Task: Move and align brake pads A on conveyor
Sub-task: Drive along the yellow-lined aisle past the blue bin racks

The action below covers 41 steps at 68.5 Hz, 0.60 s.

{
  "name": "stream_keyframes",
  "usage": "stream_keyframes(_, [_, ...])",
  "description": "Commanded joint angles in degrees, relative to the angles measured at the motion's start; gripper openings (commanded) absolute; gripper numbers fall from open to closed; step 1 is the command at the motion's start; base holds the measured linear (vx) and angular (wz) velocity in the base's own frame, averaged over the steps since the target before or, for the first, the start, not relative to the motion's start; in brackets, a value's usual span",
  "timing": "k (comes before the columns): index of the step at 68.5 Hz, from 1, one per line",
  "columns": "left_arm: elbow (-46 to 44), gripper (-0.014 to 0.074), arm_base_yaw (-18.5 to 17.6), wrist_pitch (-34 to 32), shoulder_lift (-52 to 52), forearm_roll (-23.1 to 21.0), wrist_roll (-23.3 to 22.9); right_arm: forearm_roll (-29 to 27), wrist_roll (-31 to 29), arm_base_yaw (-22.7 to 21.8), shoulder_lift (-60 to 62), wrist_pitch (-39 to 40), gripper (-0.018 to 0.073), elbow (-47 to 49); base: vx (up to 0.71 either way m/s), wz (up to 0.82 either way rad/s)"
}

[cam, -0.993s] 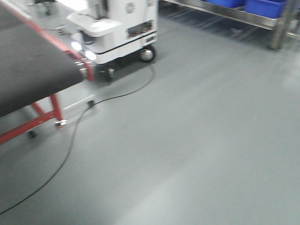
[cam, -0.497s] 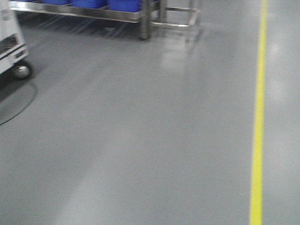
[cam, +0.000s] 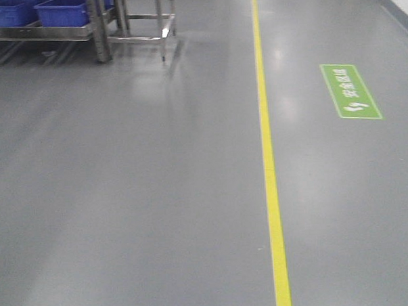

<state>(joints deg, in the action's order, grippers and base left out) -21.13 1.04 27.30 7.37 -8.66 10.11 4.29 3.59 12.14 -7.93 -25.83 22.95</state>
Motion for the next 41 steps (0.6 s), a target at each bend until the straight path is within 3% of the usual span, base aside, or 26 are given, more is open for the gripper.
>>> stream_keyframes(1, [-1.5, 0.0451, 0.0, -4.0, 0.8, -0.5, -0.1, 0.6, -0.5, -0.1, -0.6, 4.0, 0.0442, 1.3, 0.09, -0.42])
stream_keyframes(41, [-1.5, 0.0451, 0.0, -4.0, 0.8, -0.5, -0.1, 0.6, -0.5, -0.1, -0.6, 4.0, 0.0442, 1.3, 0.17, -0.47])
